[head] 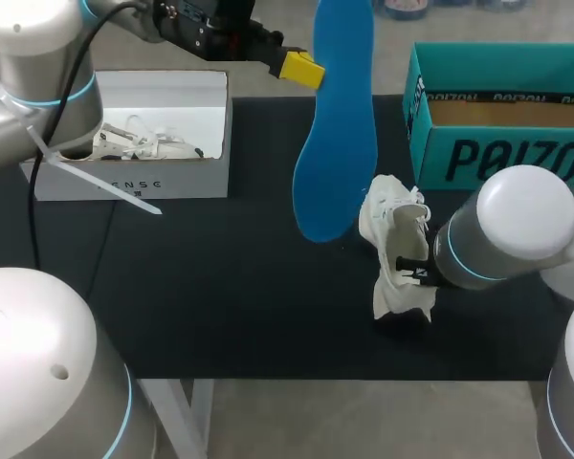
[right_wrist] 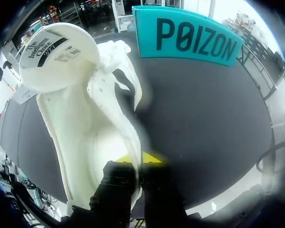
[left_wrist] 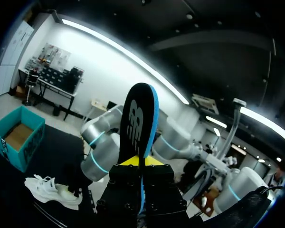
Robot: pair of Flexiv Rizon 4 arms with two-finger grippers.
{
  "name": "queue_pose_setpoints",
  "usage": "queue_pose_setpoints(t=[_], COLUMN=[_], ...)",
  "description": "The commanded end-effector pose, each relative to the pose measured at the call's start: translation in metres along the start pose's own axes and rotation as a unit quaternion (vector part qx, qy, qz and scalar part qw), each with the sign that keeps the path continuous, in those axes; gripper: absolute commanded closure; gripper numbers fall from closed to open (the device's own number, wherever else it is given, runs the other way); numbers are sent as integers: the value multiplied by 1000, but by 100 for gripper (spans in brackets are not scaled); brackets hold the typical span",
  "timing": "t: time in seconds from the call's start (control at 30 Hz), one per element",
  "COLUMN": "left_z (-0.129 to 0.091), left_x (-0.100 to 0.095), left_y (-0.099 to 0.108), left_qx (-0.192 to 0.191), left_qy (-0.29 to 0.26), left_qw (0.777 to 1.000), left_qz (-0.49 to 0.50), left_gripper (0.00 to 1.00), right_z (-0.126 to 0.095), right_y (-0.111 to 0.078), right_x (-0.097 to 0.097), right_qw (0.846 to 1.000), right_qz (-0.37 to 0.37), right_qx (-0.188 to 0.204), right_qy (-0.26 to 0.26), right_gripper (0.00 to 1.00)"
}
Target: Take the shoe out of the shoebox, open the shoe tongue, remove and reinsert the insole, then place the shoe into the shoebox
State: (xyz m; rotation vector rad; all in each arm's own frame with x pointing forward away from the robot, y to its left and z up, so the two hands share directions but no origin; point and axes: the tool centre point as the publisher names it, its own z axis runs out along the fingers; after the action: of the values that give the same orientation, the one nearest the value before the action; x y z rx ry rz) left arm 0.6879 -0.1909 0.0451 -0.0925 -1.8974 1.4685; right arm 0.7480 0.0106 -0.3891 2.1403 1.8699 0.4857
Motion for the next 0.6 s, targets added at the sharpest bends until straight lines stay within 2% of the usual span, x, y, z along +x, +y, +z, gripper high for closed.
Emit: queue_pose_setpoints(t=[0.03, 0.13, 0.17, 0.2, 0.3, 0.4, 0.6], left_z=[0, 0, 0, 0, 0, 0, 0], left_x=[1, 1, 1, 1, 1, 1, 1], left_y=[1, 1, 1, 1, 1, 1, 1], left_qx=[0, 0, 0, 0, 0, 0, 0], left_qy=[-1, -1, -1, -1, -1, -1, -1], left_qw=[1000, 1000, 1000, 1000, 1000, 1000, 1000], left_qz=[0, 0, 0, 0, 0, 0, 0], left_gripper=[100, 100, 100, 100, 100, 100, 100], right_z=[17, 24, 24, 25, 17, 1, -59], right_y=[-3, -8, -9, -9, -8, -1, 26], right_x=[6, 9, 10, 10, 12, 10, 1], right_qw=[1000, 999, 999, 999, 999, 1000, 999], right_qz=[-4, -9, -9, -10, -8, -4, 5], right_qx=[16, 32, 35, 37, 34, 21, -30], right_qy=[4, 0, 0, -2, -1, 6, 40], right_gripper=[100, 100, 82, 0, 0, 0, 0])
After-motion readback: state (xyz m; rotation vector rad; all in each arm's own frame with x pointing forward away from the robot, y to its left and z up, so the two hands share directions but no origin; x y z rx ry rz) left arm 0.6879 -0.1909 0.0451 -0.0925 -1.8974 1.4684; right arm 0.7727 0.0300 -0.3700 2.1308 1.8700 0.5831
